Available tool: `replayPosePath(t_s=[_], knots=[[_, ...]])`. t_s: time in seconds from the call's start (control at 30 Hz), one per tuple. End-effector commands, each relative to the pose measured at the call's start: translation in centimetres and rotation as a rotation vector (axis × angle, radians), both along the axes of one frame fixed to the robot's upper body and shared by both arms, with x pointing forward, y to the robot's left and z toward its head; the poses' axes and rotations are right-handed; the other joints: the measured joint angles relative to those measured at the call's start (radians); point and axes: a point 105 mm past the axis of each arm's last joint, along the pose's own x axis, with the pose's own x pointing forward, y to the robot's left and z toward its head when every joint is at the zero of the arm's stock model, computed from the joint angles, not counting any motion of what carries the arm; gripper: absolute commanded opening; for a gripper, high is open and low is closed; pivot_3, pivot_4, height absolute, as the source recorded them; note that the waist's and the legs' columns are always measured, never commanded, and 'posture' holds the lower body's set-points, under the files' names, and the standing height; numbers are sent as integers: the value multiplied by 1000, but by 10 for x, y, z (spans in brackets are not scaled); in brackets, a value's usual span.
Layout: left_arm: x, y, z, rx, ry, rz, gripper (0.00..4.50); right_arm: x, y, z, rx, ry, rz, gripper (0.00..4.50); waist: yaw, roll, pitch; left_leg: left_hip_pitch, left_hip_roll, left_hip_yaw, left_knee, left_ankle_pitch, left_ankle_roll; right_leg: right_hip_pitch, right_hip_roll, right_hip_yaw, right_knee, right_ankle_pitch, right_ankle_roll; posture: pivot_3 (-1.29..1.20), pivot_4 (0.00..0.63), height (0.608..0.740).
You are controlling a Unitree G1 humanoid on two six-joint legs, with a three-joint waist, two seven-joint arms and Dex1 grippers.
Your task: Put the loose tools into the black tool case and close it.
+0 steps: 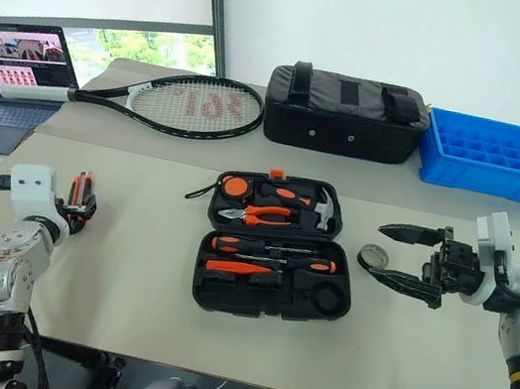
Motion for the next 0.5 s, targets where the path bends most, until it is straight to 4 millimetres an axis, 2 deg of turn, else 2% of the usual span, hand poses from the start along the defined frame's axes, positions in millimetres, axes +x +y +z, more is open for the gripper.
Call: replayPosePath(t_s=[0.03, 0.2, 0.3, 0.37, 0.5], knots=[[2, 5, -1, 5, 24, 15, 4395, -4, 1, 12, 10, -46, 51, 4500, 0, 0, 0, 0, 0, 0, 0, 0, 0, 0, 0, 0, 0, 0, 0, 0, 150, 708], [1, 4, -10, -27, 60, 17, 4395, -4, 1, 12, 8, -44, 51, 4500, 2, 1, 0, -1, 0, 0, 0, 0, 0, 0, 0, -1, -1, 0, 0, 0, 150, 708], [1, 5, -12, -37, 65, 14, 3740, -5, 0, 12, 6, -43, 49, 4500, 1, 1, 0, -1, 0, -1, 0, 0, 0, 0, 0, -2, -1, 0, 0, 0, 150, 708], [0, 6, -13, -64, 57, 31, 2987, -6, -1, 12, 4, -43, 47, 4500, -1, 1, 0, -1, 0, -1, -1, 0, 0, 0, 0, -2, -1, 0, 0, 0, 150, 708], [-2, 10, -10, -78, 24, 62, 1775, -7, -3, 12, 3, -43, 44, 4500, -4, 0, 0, 0, 0, -1, -1, 0, 0, 0, 0, -1, -1, 0, 0, 0, 150, 708]])
